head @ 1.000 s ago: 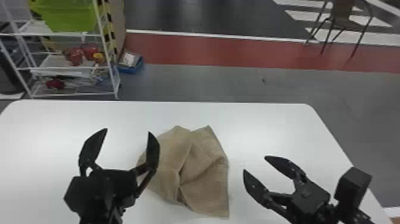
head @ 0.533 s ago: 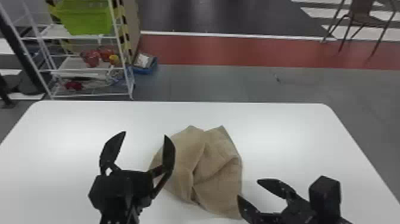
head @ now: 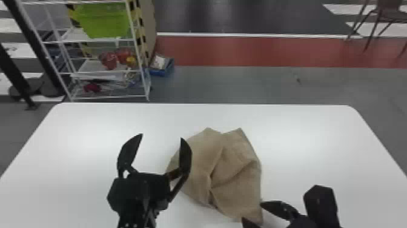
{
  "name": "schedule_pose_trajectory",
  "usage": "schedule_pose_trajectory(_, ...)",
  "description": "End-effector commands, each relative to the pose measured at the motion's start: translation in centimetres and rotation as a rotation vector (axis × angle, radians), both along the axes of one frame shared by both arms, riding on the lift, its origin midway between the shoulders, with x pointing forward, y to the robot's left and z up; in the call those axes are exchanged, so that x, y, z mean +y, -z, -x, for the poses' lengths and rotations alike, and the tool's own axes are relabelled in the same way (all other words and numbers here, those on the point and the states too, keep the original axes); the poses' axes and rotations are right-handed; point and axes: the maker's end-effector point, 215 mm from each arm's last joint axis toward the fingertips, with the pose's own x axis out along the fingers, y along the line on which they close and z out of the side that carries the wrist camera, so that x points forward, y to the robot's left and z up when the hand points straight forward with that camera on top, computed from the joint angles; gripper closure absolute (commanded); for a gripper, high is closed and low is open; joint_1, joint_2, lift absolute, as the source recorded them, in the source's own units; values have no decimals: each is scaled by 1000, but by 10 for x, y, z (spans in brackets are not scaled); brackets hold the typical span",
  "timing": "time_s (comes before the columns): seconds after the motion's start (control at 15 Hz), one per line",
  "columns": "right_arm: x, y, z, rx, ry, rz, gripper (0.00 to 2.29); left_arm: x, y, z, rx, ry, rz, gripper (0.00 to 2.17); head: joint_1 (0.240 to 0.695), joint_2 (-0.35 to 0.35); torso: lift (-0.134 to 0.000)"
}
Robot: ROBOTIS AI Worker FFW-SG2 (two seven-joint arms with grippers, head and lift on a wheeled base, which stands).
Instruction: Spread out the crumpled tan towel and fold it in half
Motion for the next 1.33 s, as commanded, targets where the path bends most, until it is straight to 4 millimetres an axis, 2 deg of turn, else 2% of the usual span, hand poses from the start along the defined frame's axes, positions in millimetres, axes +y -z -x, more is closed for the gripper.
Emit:
schedule_pose_trajectory(0.0, -1, 5, 3, 24, 8, 9, 407, -1, -2, 0, -4, 1, 2, 90, 695, -4, -122)
schedule_pose_trajectory(0.4, -9, 19, 7, 106, 39, 43, 707, -2, -5, 3, -6, 4, 6, 90, 695, -16, -122)
schedule_pose_trajectory(0.53, -9, 18, 7, 108, 41, 44, 950, -2, -6, 4, -6, 2, 7, 90, 695, -20, -122)
schedule_pose_trajectory(0.67, -7, 11, 7, 99, 40, 38, 1325, -2, -6, 4, -8, 3, 5, 90, 695, -21, -122)
schedule_pose_trajectory(0.73, -3, -2, 5, 71, 30, 22, 1484, -1, -6, 4, -8, 0, 1, 90, 695, -21, -122)
schedule_pose_trajectory(0.8, 0, -21, 1, 23, 21, -6, 1517, 0, -6, 4, -8, -2, 1, 90, 695, -20, -122)
schedule_pose_trajectory(1.0, -2, -89, -23, -171, 8, -87, 1538, 1, -2, 5, -1, -4, -1, 90, 695, -6, -122)
schedule_pose_trajectory(1.13, -4, -121, -38, -240, 13, -114, 1538, 2, 0, 7, 2, -6, -3, 90, 695, -6, -122)
schedule_pose_trajectory(1.27, 3, -153, -51, -311, 9, -149, 1538, 5, 1, 9, 3, -10, -5, 90, 695, -7, -122)
